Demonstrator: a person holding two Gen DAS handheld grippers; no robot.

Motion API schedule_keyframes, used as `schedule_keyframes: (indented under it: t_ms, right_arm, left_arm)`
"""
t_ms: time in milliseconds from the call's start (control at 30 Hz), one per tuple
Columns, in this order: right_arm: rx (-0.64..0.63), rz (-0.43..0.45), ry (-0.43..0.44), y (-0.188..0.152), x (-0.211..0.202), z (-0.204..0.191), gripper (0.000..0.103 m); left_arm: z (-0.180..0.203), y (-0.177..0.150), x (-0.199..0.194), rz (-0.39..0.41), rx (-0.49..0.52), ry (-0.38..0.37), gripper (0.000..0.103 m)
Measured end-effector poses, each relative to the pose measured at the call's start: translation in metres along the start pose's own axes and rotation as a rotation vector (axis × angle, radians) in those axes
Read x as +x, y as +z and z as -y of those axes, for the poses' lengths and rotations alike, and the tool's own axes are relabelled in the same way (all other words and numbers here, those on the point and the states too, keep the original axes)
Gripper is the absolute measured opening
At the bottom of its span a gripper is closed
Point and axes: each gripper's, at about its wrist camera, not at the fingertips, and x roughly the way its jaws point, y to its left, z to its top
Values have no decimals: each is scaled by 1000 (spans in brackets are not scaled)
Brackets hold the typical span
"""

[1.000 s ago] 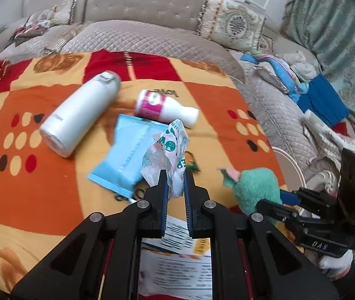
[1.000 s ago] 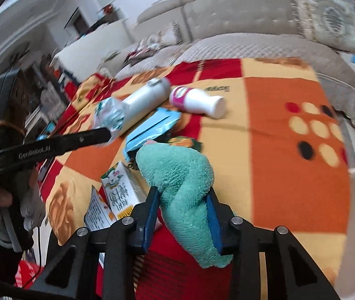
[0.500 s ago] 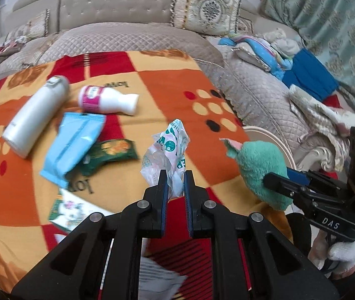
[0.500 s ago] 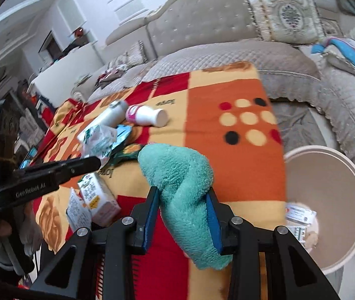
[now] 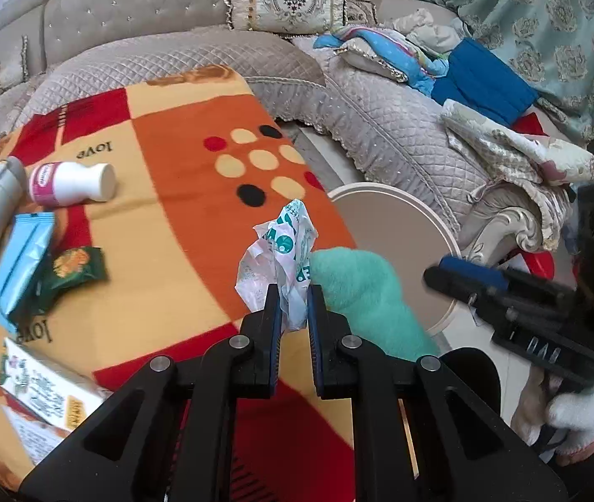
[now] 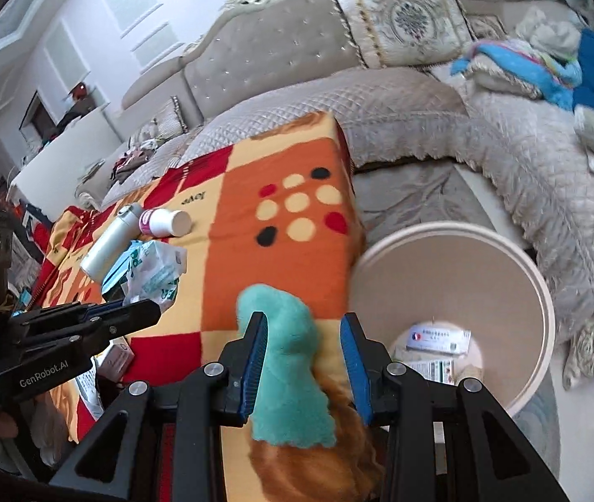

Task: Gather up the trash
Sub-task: 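Carry wrapper and green towel over the white bin and open both tools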

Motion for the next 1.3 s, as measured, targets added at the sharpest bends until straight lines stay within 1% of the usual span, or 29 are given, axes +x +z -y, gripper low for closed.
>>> schedule_keyframes:
  t_ms: [100, 133, 167, 200, 233, 300, 367, 400, 467, 500, 600, 700, 833, 933, 1067, 1300]
  right_arm:
    - [5, -42, 25, -9, 7, 2, 35]
    - [2, -48, 29, -10, 9, 1, 38]
    - [-3, -54, 31, -12, 11, 0, 51]
    - [-7, -60, 38, -13, 15, -2, 56]
    - [-9, -64, 48, -14, 19, -5, 56]
    - [-32, -86, 57, -15, 30, -14, 56]
    - [-73, -111, 47, -15, 45, -23, 56]
    - [-85, -122, 42, -16, 51, -25, 51]
    - [-118, -144, -2, -20, 62, -29, 38]
    - [-123, -129, -4, -21, 61, -29, 36]
    - [-100, -88, 9, -19, 46, -21, 36]
    - [-67, -52, -36, -14, 25, -1, 36]
    - [-10, -45, -92, -10, 14, 25, 36]
    - [37, -42, -111, -10, 10, 44, 36]
    - [82, -46, -140, -10, 12, 61, 36]
    - [156, -72, -181, -9, 24, 89, 36]
  left_arm:
    - [1, 0, 2, -1, 11, 19, 9]
    - [0, 0, 3, -3, 11, 22, 9]
    - [-2, -1, 2, -4, 8, 26, 9]
    - [-4, -1, 1, -3, 5, 33, 9]
    - [-8, 0, 0, -2, 0, 39, 10]
    - [-13, -1, -2, -1, -12, 49, 9]
    - [-18, 0, -3, -2, -22, 58, 9]
    - [-19, 0, -3, -3, -25, 60, 10]
    - [-18, 0, -3, -7, -28, 54, 9]
    - [-17, 0, -2, -9, -27, 49, 9]
    - [-5, 4, 4, -17, -11, 26, 9]
    - [13, 9, 14, -25, 10, 1, 9]
    - [36, 14, 27, -36, 40, -27, 10]
    - [53, 16, 42, -58, 61, -38, 10]
    - [66, 19, 55, -76, 69, -50, 10]
    - [72, 20, 73, -103, 50, -87, 10]
